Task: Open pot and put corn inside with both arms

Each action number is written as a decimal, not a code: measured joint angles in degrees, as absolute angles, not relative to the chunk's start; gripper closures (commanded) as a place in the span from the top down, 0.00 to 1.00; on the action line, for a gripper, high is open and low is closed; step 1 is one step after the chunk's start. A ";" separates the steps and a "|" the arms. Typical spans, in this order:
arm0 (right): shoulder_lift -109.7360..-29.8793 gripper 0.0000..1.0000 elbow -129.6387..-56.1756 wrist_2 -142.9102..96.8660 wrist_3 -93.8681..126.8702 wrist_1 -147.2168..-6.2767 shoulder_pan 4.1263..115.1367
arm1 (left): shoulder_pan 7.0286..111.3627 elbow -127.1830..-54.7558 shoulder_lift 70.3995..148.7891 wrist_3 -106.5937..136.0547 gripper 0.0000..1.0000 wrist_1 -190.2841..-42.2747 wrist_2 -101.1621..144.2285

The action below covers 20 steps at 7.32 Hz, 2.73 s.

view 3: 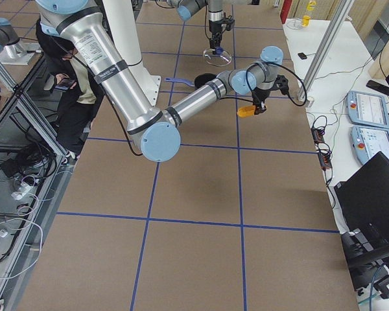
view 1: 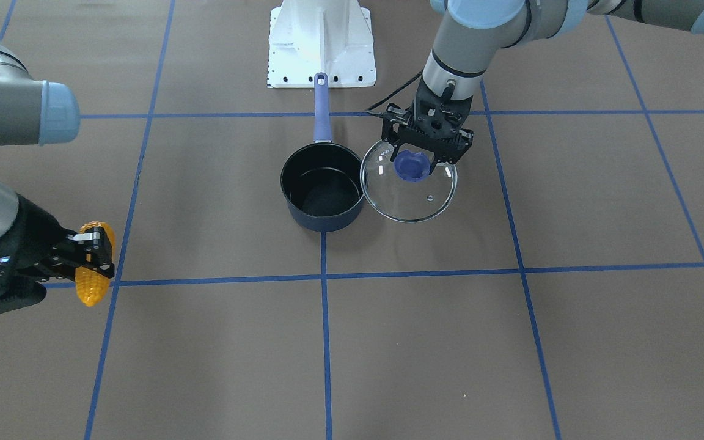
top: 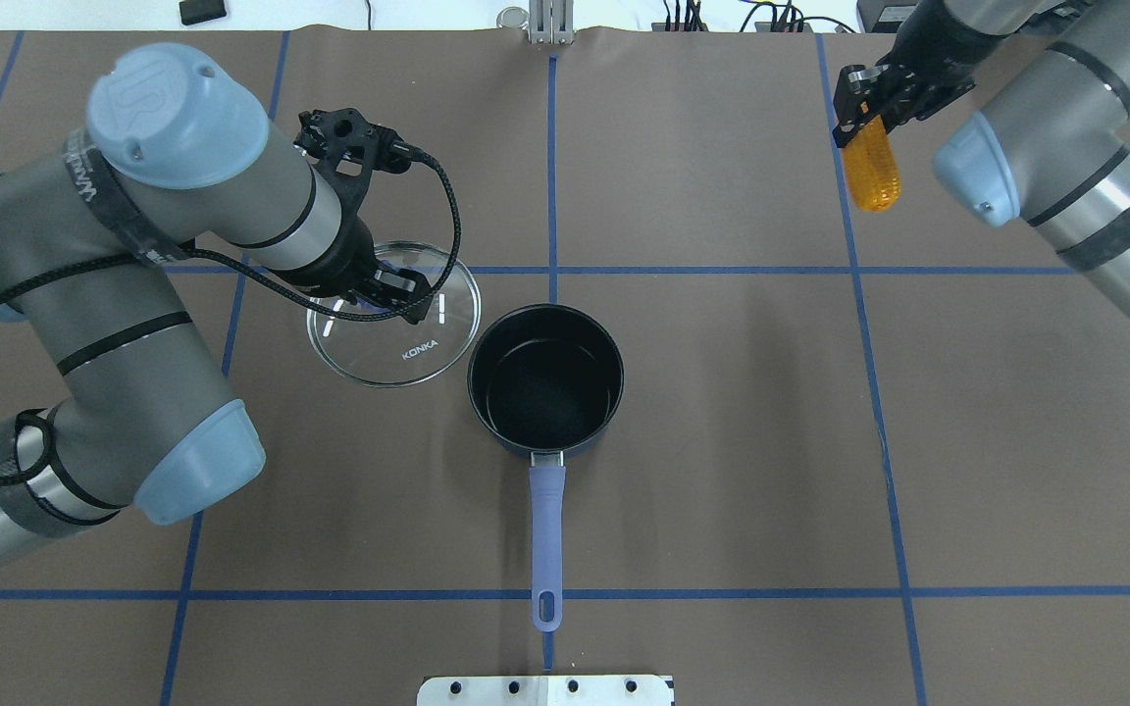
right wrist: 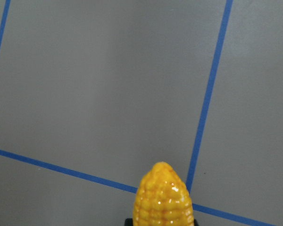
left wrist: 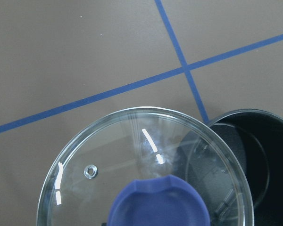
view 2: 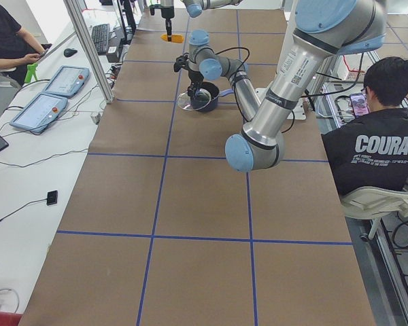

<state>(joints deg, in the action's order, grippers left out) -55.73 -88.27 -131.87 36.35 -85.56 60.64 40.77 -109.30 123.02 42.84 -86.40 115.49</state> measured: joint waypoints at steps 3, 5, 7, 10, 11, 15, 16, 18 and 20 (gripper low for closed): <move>-52.25 0.31 -88.45 -125.80 51.98 -80.05 52.70 | 45.73 -109.32 115.28 35.80 0.68 -92.33 118.39; -48.97 0.31 -88.62 -122.35 59.61 -79.83 48.43 | 49.35 -108.74 110.15 29.90 0.68 -95.51 120.24; -46.14 0.31 -88.67 -117.70 66.31 -79.94 43.66 | 52.73 -105.23 105.38 24.88 0.68 -102.48 123.30; -43.48 0.30 -88.59 -112.46 71.44 -80.18 38.51 | 56.64 -93.48 100.73 20.14 0.68 -119.38 128.28; -42.83 0.30 -88.42 -111.17 72.29 -80.30 37.30 | 58.09 -91.34 99.78 18.45 0.68 -121.81 129.75; -41.82 0.30 -87.99 -106.73 74.41 -80.50 33.14 | 61.14 -87.63 98.04 12.99 0.68 -123.61 132.20; -41.88 0.30 -87.98 -106.47 74.57 -80.51 32.77 | 61.21 -86.73 97.99 12.60 0.68 -124.47 132.21; -42.21 0.30 -87.98 -105.75 74.83 -80.49 31.84 | 61.25 -84.40 97.97 12.47 0.68 -126.94 132.13; -43.37 0.30 -88.25 -104.76 74.82 -80.43 31.02 | 61.26 -83.68 97.99 12.59 0.68 -127.74 132.11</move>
<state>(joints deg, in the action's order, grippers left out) -43.37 -88.25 -104.76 74.82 -80.43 31.02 61.26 -83.68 97.99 12.59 -127.74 132.11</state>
